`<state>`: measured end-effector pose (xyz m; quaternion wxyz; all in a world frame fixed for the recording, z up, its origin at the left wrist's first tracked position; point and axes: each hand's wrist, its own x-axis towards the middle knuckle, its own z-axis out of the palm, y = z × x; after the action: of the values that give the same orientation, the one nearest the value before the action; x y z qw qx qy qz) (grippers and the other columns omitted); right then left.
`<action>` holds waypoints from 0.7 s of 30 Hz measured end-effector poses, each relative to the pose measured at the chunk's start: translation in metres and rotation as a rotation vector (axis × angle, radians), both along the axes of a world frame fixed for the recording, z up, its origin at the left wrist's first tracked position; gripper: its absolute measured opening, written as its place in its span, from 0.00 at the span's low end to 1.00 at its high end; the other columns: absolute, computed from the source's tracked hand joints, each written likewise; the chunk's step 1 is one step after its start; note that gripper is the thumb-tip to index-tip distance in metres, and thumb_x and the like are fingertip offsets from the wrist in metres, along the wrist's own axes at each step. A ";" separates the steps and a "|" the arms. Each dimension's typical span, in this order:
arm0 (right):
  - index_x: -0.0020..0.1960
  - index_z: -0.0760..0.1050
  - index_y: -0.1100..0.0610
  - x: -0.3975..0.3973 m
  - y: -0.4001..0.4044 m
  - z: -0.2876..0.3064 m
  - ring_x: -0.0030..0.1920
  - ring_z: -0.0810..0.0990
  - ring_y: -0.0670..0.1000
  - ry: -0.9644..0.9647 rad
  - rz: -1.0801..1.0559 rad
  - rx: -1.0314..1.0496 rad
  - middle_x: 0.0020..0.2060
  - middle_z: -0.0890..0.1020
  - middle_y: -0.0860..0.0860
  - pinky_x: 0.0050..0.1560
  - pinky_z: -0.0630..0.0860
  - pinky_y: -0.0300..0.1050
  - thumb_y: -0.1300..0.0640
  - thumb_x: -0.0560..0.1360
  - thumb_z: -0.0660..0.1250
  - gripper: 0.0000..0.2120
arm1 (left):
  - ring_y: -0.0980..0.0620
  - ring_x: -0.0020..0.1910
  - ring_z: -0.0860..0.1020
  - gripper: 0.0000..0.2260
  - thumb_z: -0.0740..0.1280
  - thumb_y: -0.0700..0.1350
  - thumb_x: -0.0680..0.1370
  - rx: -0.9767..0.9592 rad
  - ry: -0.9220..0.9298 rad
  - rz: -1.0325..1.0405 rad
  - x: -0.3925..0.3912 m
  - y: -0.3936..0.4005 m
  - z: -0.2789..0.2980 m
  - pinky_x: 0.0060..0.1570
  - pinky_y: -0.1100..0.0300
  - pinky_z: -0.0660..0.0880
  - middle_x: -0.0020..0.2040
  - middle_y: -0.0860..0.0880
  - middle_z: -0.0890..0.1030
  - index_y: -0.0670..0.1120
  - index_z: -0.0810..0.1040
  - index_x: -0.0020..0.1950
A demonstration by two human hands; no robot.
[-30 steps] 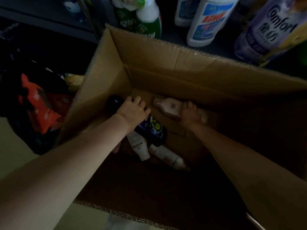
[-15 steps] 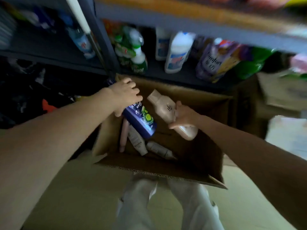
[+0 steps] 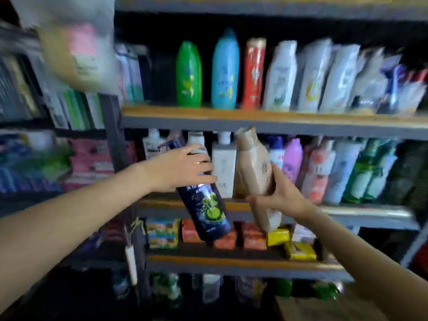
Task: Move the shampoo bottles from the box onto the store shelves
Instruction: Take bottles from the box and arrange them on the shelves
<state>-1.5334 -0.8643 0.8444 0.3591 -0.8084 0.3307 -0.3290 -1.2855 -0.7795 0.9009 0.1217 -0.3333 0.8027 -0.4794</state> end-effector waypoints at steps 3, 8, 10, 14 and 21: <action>0.55 0.66 0.49 -0.021 0.000 0.055 0.46 0.76 0.36 -0.201 -0.041 -0.125 0.48 0.77 0.47 0.47 0.73 0.30 0.49 0.54 0.79 0.34 | 0.44 0.53 0.78 0.25 0.66 0.38 0.62 -0.179 0.028 -0.078 -0.014 -0.007 0.056 0.62 0.46 0.64 0.52 0.45 0.80 0.48 0.71 0.59; 0.54 0.65 0.50 -0.044 -0.008 0.108 0.46 0.77 0.37 -0.470 -0.127 -0.262 0.48 0.77 0.45 0.48 0.75 0.34 0.50 0.55 0.79 0.33 | 0.43 0.55 0.78 0.25 0.65 0.38 0.63 -0.335 0.114 -0.060 -0.038 -0.011 0.106 0.63 0.46 0.59 0.55 0.44 0.80 0.47 0.73 0.61; 0.56 0.63 0.52 -0.049 -0.014 0.119 0.49 0.76 0.38 -0.544 -0.180 -0.315 0.49 0.76 0.46 0.49 0.74 0.37 0.57 0.60 0.80 0.33 | 0.44 0.57 0.78 0.22 0.60 0.39 0.68 -0.353 0.110 -0.069 -0.043 -0.016 0.118 0.64 0.45 0.60 0.56 0.44 0.80 0.48 0.74 0.61; 0.57 0.63 0.54 -0.057 -0.029 0.123 0.52 0.77 0.48 -0.593 -0.237 -0.284 0.52 0.76 0.52 0.49 0.76 0.44 0.44 0.53 0.78 0.39 | 0.46 0.59 0.76 0.22 0.57 0.36 0.69 -0.324 0.006 -0.059 -0.052 -0.029 0.128 0.62 0.45 0.70 0.57 0.48 0.79 0.50 0.75 0.60; 0.57 0.64 0.57 -0.066 -0.056 0.129 0.52 0.77 0.54 -0.649 -0.361 -0.291 0.52 0.75 0.57 0.50 0.78 0.53 0.43 0.51 0.77 0.41 | 0.46 0.59 0.76 0.22 0.61 0.35 0.68 -0.327 -0.059 0.015 -0.040 -0.060 0.116 0.65 0.44 0.68 0.56 0.48 0.77 0.50 0.71 0.61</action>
<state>-1.5992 -0.9199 0.9729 0.2632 -0.6337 0.2870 -0.6684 -1.3257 -0.8391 1.0171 0.0928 -0.3406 0.7076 -0.6121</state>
